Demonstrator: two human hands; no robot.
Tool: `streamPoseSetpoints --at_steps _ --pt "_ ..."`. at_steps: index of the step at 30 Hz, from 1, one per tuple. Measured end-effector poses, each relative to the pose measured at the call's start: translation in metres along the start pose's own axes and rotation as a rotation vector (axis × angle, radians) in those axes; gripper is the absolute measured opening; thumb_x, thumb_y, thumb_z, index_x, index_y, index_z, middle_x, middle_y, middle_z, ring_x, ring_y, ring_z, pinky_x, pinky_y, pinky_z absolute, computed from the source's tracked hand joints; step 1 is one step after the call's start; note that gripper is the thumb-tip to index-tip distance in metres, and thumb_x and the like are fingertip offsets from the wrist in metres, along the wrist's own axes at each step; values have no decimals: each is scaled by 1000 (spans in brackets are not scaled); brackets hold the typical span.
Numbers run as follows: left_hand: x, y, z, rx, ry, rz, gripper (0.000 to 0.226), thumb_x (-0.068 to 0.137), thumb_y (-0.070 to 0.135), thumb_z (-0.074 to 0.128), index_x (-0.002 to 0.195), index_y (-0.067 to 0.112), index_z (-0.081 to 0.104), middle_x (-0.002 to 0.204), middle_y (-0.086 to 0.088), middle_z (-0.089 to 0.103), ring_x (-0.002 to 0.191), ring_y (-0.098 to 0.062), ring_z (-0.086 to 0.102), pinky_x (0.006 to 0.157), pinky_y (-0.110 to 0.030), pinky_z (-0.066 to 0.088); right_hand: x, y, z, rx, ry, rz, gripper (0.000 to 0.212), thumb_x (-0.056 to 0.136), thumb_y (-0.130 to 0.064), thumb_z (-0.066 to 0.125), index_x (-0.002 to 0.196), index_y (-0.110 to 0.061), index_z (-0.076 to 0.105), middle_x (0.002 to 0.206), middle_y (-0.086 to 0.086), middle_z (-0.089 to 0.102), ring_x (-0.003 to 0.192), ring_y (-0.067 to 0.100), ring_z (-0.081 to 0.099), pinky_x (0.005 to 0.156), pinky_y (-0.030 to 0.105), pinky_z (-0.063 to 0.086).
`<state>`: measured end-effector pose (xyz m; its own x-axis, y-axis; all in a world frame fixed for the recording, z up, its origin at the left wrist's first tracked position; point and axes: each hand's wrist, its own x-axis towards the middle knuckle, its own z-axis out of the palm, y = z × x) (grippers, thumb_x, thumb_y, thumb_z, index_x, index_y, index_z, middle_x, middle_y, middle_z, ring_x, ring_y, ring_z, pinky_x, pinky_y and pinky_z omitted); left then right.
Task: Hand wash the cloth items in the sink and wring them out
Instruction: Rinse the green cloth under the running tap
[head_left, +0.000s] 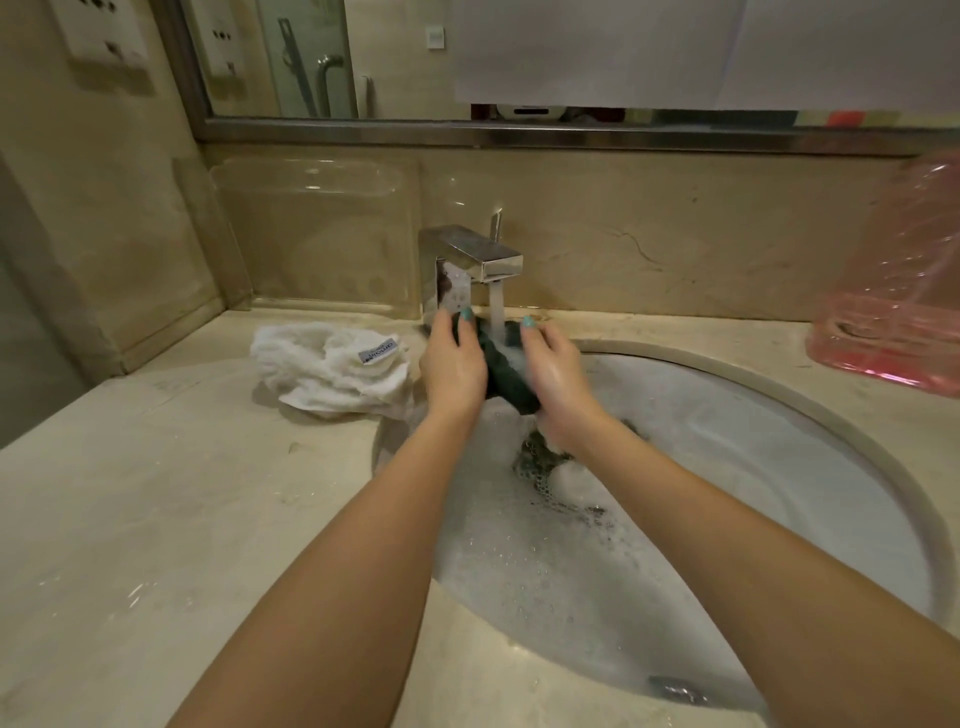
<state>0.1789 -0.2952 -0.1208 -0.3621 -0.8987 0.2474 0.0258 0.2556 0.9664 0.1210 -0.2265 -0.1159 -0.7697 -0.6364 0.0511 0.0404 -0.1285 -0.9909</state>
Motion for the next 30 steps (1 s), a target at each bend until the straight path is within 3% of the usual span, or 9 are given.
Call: streamPoseSetpoints --at_steps 3,5,10,13,16,19,23,27,30 --pt "-1 2 5 110 19 20 27 105 24 35 113 8 55 97 -6 58 86 -23 52 71 -30 33 -5 3 11 -202 -10 -190 22 102 -23 45 82 -23 55 80 -3 59 73 12 56 64 25 43" --pt "-3 4 8 72 -22 -48 29 104 28 39 97 10 61 90 -6 62 86 -27 57 70 -35 39 -5 3 17 -283 23 -226 26 102 -24 45 77 -24 53 77 -3 59 69 11 55 60 25 41" --pt "-26 15 21 -131 -171 -113 31 98 32 54 72 17 63 76 -10 66 78 -27 64 73 -41 54 18 -7 8 -140 229 -16 31 102 -29 44 82 -13 61 81 7 64 76 22 62 59 28 46" --pt "-23 18 19 -121 -193 -118 32 99 33 51 74 17 64 80 -14 67 79 -26 64 73 -40 55 6 -9 3 -169 103 10 29 103 -27 42 88 -15 62 78 3 62 69 16 59 47 20 41" --pt "-5 6 5 -207 -180 -299 30 102 28 43 88 12 64 86 -14 66 90 -30 65 78 -38 52 -14 -8 11 -293 -26 -227 33 100 -19 46 70 -13 59 69 4 57 69 18 56 61 29 46" --pt "-3 1 -3 -341 -215 -429 35 103 24 33 80 11 57 70 -7 61 79 -24 60 71 -29 46 -19 -9 22 -477 -75 -402 41 97 -17 49 56 -13 49 55 1 46 58 16 46 58 32 38" --pt "-18 21 7 -258 -213 -268 33 103 19 40 76 14 59 73 -6 60 70 -18 59 63 -29 50 7 -8 11 -332 145 -223 40 99 -21 42 60 -14 51 65 6 54 63 15 53 63 30 47" --pt "-28 27 15 -126 -277 -126 39 101 20 47 63 14 54 65 -4 55 65 -15 55 60 -26 45 24 16 -4 -181 153 0 39 83 -38 43 81 -5 63 84 16 64 95 43 64 88 56 52" --pt "-10 18 11 -75 -162 -164 32 101 21 44 73 13 57 78 -10 59 80 -26 60 75 -35 49 5 7 6 -194 51 -102 32 100 -27 42 83 -10 62 85 10 63 84 25 63 74 35 51"
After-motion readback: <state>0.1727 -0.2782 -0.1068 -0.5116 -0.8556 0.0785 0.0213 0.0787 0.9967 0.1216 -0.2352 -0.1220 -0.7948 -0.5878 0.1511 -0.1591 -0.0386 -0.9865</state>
